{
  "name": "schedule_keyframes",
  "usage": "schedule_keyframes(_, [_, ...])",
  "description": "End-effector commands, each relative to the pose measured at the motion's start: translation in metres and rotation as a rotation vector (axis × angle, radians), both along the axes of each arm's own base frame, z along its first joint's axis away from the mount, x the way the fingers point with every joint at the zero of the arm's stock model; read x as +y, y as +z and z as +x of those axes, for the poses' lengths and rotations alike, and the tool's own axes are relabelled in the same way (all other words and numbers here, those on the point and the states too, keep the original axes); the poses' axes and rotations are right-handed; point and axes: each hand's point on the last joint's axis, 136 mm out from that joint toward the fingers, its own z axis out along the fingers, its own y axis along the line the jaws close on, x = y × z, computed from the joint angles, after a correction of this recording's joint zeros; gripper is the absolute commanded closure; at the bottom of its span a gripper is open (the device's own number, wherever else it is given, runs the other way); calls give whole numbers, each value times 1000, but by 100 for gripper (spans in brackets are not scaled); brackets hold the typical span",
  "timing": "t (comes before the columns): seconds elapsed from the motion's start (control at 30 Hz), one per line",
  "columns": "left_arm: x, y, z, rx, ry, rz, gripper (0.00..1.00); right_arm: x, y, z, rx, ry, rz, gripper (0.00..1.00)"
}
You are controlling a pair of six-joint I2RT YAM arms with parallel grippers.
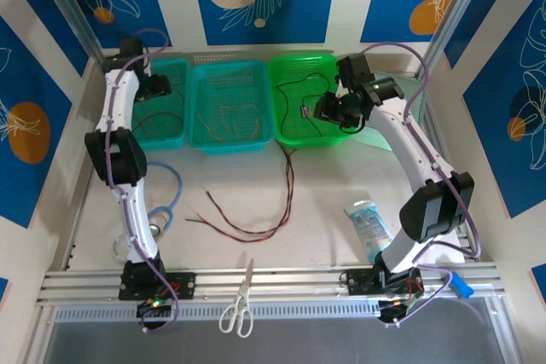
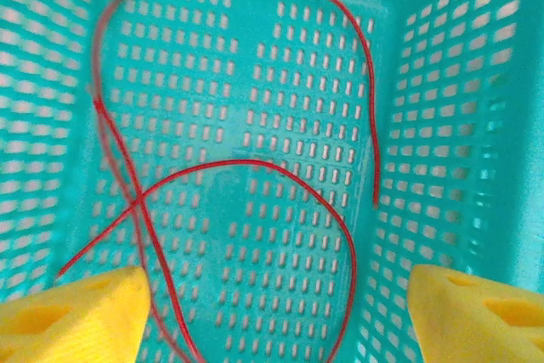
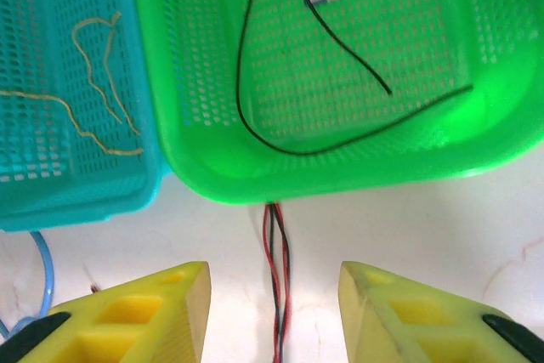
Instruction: Untangle the cables
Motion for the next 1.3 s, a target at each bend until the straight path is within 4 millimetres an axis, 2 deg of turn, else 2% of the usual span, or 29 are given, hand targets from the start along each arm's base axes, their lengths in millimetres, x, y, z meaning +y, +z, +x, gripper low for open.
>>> schedule_keyframes(0.0, [8, 37, -24, -8, -10, 75, 17, 8, -4, -21, 16, -12, 32, 56])
schedule_keyframes(0.23, [-5, 80, -46, -70, -41, 43, 14, 13, -27, -62, 60, -12, 19, 56])
schedule_keyframes(0.33, [-18, 94, -59, -95, -65, -6, 15, 22, -42, -79, 86, -10, 21, 56])
schedule_keyframes(0.43, [-43, 100, -74, -112, -121, -58, 15, 34, -65, -95, 119, -10, 23, 56])
schedule_keyframes(0.53, [-71, 94, -95, -117, -189, -90, 16, 50, -86, -110, 164, -3, 22, 58])
schedule_keyframes(0.67, [-104, 76, -132, -90, -256, -135, 18, 70, -108, -135, 227, 9, 5, 59])
schedule_keyframes(0.83, [-111, 51, -183, -31, -250, -163, 18, 93, -121, -171, 287, -73, -20, 59])
schedule_keyframes(0.87, [-112, 46, -193, -19, -244, -179, 19, 104, -120, -176, 284, -65, -7, 59])
schedule_keyframes(0.93, [-122, 40, -210, -10, -254, -239, 19, 130, -116, -180, 235, 31, 15, 58])
schedule_keyframes(1.0, [-127, 30, -227, 21, -231, -285, 20, 155, -115, -181, 165, 201, 0, 58])
schedule_keyframes(1.13, [-127, 12, -254, 80, -178, -318, 20, 177, -123, -170, 77, 433, -114, 62])
schedule_keyframes(1.27, [-125, -2, -270, 106, -146, -332, 20, 222, -127, -164, -29, 692, -93, 67])
